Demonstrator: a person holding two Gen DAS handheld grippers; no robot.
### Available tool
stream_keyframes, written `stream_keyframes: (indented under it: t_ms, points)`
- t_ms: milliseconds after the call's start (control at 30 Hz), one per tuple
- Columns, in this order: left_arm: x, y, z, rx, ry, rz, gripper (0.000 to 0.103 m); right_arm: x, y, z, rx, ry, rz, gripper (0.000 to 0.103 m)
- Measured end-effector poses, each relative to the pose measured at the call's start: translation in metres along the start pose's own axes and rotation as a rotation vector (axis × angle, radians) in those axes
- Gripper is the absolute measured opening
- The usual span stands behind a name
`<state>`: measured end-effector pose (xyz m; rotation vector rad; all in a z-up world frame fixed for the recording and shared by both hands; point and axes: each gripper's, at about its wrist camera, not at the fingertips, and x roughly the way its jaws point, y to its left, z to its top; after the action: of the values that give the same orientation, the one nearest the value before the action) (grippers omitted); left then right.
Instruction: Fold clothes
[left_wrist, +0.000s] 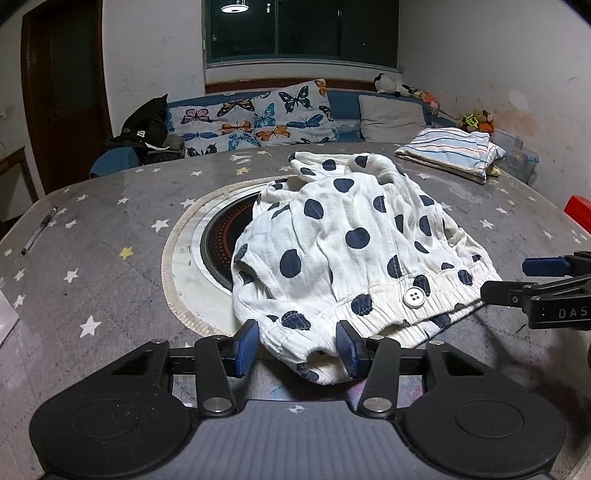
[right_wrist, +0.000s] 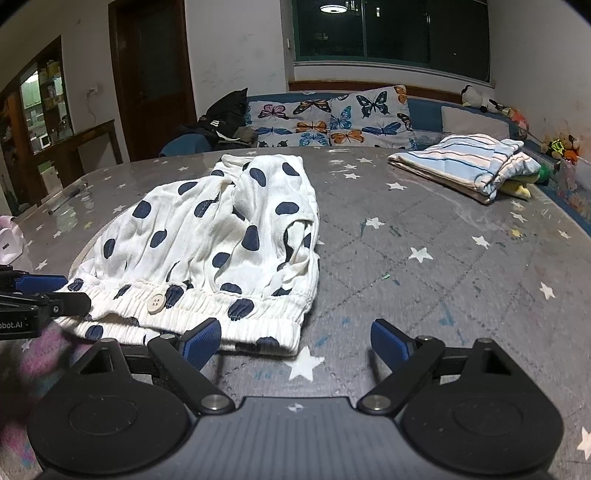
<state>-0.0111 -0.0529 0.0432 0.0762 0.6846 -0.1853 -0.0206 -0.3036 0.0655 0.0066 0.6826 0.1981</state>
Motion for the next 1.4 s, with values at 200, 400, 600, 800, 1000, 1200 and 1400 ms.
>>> stream_keyframes:
  t_ms: [200, 400, 600, 800, 1000, 1200, 1400]
  points:
    - [0.0, -0.003, 0.001, 0.002, 0.003, 0.001, 0.061, 0.001, 0.001, 0.0, 0.005, 0.003, 0.002, 0.09]
    - [0.002, -0.004, 0.002, 0.003, 0.005, 0.002, 0.061, 0.005, 0.001, -0.001, 0.008, 0.013, 0.007, 0.09]
    - [0.004, -0.002, 0.0, -0.006, 0.012, -0.003, 0.059, 0.011, -0.001, 0.0, 0.022, 0.024, 0.031, 0.082]
    - [0.004, 0.0, 0.0, -0.017, 0.015, -0.013, 0.045, 0.012, 0.003, 0.002, 0.015, 0.027, 0.05, 0.068]
    - [0.001, 0.004, -0.001, -0.029, 0.011, -0.024, 0.03, 0.01, 0.006, 0.003, 0.013, 0.025, 0.079, 0.041]
    - [-0.007, 0.004, 0.0, -0.031, -0.002, -0.045, 0.013, 0.002, -0.002, 0.004, 0.043, 0.009, 0.097, 0.015]
    - [-0.024, 0.006, -0.001, -0.026, -0.014, -0.086, 0.011, -0.015, -0.005, 0.004, 0.048, -0.004, 0.145, 0.009]
